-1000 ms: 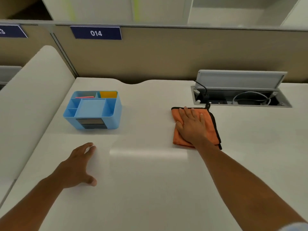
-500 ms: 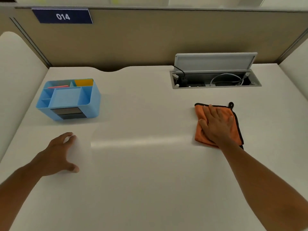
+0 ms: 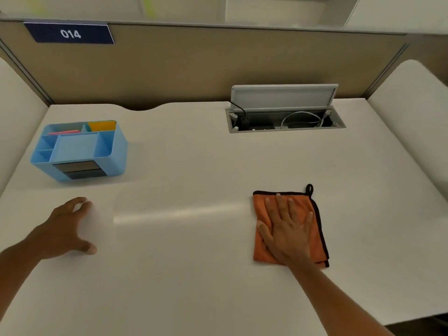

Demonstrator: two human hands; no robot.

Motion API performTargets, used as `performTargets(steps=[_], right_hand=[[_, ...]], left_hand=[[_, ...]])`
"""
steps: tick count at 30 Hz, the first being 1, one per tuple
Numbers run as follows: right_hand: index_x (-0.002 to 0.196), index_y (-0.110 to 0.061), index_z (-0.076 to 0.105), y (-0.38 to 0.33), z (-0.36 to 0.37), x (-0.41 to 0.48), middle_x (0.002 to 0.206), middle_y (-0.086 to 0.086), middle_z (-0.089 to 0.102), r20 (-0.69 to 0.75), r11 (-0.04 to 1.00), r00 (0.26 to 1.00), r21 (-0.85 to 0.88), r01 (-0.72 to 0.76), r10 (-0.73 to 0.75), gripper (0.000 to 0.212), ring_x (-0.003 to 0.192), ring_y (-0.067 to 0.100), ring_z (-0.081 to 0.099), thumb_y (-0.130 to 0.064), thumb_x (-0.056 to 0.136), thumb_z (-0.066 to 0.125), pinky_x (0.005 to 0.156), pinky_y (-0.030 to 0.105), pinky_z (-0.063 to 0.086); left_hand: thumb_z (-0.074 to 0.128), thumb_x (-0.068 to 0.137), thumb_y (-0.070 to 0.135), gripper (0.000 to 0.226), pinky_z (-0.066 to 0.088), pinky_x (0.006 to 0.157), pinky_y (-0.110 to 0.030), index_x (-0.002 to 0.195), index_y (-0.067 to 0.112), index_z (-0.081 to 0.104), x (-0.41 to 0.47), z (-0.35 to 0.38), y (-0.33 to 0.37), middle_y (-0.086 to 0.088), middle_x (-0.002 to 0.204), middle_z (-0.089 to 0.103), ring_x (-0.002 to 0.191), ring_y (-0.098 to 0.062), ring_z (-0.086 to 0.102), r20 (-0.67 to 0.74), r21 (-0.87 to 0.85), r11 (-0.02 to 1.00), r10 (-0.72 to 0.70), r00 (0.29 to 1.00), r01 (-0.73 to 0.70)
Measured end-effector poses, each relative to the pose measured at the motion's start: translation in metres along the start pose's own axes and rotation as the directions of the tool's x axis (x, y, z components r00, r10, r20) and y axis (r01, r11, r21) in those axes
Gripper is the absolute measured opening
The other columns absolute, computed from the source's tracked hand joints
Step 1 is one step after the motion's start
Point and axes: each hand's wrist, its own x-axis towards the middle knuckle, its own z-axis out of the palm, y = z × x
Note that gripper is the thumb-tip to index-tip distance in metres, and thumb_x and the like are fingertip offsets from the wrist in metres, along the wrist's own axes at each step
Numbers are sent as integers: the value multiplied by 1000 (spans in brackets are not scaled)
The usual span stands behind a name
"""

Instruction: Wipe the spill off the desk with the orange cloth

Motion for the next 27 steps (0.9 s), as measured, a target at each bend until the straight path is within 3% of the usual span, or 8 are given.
performTargets(steps=[7,10,13,16,19,22,25,27], right_hand=[[157,-52,-7,-32,-3,-37,171,-10,-13,65,999,997,15,31,-32,75,158,25,-14,-84,91,5,116,73,-12],[156,-51,-11,-35,-6,-37,170,-10,-17,69,999,997,22,43,-44,71,157,25,-18,-81,93,5,115,72,-16],[158,-47,-9,-32,-11,-38,170,-10,-20,86,996,994,69,61,-67,68,156,22,-20,-74,98,7,118,69,-13],[161,-33,16,-25,-18,-43,172,-1,7,-12,990,999,137,-39,41,68,158,24,10,-65,102,25,124,59,8],[137,-19,53,-7,-26,-53,139,8,58,-224,974,952,137,-181,208,52,119,30,59,-49,97,41,98,52,41],[100,-19,62,20,-40,-68,89,2,60,-244,952,924,0,-305,295,40,78,26,59,-49,89,38,74,42,40],[86,-19,62,37,-47,-80,74,0,59,-187,909,902,-82,-409,389,40,69,25,56,-55,87,46,70,41,36],[89,-22,61,41,-49,-88,74,-2,63,-127,898,902,-109,-426,413,40,73,24,58,-59,90,47,73,43,37]], left_hand=[[85,17,84,174,27,123,-53,162,10,23,16,10,-16,-3,171,13,154,-34,17,-33,-31,999,-7,999,6],[82,22,87,173,28,123,-53,163,11,17,12,1,-10,-4,172,8,156,-34,14,20,41,999,-25,1000,24],[79,56,79,143,22,127,-51,163,14,10,-22,-17,44,-12,172,-2,159,-36,0,-8,273,959,-83,997,82],[72,77,68,110,27,125,-50,161,15,24,-59,-21,120,-13,170,15,158,-35,10,-250,377,926,71,966,29],[71,83,60,77,52,103,-43,146,20,54,-93,1,200,-4,149,52,140,-26,46,-428,99,975,223,876,-200],[64,88,61,56,56,91,-38,133,28,60,-125,22,282,7,128,63,121,-17,59,-387,-107,943,252,887,-314],[57,91,62,47,56,87,-34,125,29,57,-143,41,340,9,118,68,112,-15,64,-299,-128,936,280,912,-329],[55,93,62,45,55,83,-34,120,27,55,-153,53,364,6,114,70,107,-17,67,-239,-78,942,301,923,-327]])
